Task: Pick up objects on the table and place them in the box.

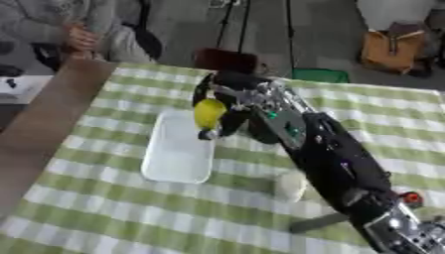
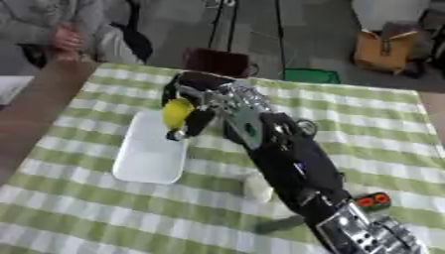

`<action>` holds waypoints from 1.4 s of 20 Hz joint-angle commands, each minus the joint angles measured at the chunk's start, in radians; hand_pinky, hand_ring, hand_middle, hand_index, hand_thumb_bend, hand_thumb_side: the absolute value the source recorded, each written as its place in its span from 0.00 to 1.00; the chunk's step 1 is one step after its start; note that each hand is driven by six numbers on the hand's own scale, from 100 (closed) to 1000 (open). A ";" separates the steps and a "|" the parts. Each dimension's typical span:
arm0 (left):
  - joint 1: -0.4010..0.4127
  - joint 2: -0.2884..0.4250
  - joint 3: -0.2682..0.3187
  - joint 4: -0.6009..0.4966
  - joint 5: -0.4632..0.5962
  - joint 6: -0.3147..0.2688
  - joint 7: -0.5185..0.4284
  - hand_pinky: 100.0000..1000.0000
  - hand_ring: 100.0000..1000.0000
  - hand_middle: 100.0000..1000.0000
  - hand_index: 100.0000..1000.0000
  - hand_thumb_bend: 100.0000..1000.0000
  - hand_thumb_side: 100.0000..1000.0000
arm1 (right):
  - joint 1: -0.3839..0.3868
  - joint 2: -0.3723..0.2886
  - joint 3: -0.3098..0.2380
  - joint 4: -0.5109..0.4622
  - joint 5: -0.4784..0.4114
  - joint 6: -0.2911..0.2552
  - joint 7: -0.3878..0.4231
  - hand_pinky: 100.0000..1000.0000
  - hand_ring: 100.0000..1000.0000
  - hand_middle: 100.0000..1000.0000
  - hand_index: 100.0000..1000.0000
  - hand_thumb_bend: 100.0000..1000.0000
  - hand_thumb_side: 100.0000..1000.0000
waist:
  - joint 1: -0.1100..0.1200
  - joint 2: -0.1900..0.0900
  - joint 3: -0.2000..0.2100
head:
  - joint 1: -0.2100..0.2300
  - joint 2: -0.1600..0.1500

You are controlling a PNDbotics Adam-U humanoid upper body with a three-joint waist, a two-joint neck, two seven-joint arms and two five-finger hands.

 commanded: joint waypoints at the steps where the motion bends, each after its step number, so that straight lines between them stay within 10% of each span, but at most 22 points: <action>1: -0.014 0.004 -0.001 -0.020 0.005 -0.001 -0.004 0.62 0.73 0.87 0.83 0.54 0.70 | -0.004 0.030 0.004 0.013 0.019 -0.004 0.009 0.04 0.26 0.50 0.68 0.43 0.12 | 0.012 -0.010 0.000 | -0.004 -0.002; 11: -0.020 -0.007 -0.006 -0.020 0.010 -0.002 -0.009 0.62 0.73 0.87 0.83 0.53 0.70 | 0.013 0.083 -0.008 0.038 0.067 -0.006 -0.111 0.02 0.27 0.52 0.69 0.40 0.23 | 0.011 -0.007 0.019 | -0.009 -0.008; 12: -0.019 -0.008 -0.006 -0.020 0.011 -0.002 -0.009 0.62 0.73 0.87 0.83 0.53 0.71 | 0.011 0.084 -0.012 0.022 0.067 -0.001 -0.168 0.24 0.42 0.64 0.79 0.52 0.34 | 0.012 -0.008 0.019 | -0.009 -0.009; 13: -0.019 -0.008 -0.007 -0.020 0.011 -0.002 -0.010 0.62 0.73 0.87 0.83 0.53 0.71 | 0.010 0.083 -0.012 0.006 0.071 0.008 -0.228 0.24 0.42 0.64 0.79 0.52 0.34 | 0.011 -0.008 0.019 | -0.009 -0.011; 14: -0.019 -0.008 -0.007 -0.020 0.011 -0.002 -0.010 0.62 0.73 0.87 0.83 0.53 0.71 | 0.009 0.081 -0.007 -0.003 0.081 0.017 -0.273 0.55 0.60 0.79 0.91 0.66 0.39 | 0.011 -0.008 0.020 | -0.010 -0.012; 17: -0.019 -0.009 -0.007 -0.020 0.012 -0.002 -0.010 0.62 0.73 0.87 0.83 0.53 0.71 | 0.007 0.079 0.000 -0.012 0.116 0.036 -0.331 0.55 0.60 0.79 0.91 0.66 0.39 | 0.011 -0.009 0.020 | -0.010 -0.013; 20: -0.019 -0.009 -0.007 -0.020 0.012 -0.002 -0.010 0.62 0.73 0.87 0.83 0.53 0.71 | 0.006 0.078 0.002 -0.018 0.128 0.035 -0.342 0.80 0.76 0.86 0.94 0.75 0.47 | 0.012 -0.009 0.018 | -0.009 -0.015; 28: -0.016 -0.008 -0.004 -0.021 0.010 -0.003 -0.007 0.62 0.73 0.87 0.83 0.52 0.71 | 0.006 0.041 -0.006 -0.071 0.113 0.043 -0.343 0.81 0.75 0.86 0.94 0.70 0.45 | 0.015 -0.011 0.003 | -0.004 -0.015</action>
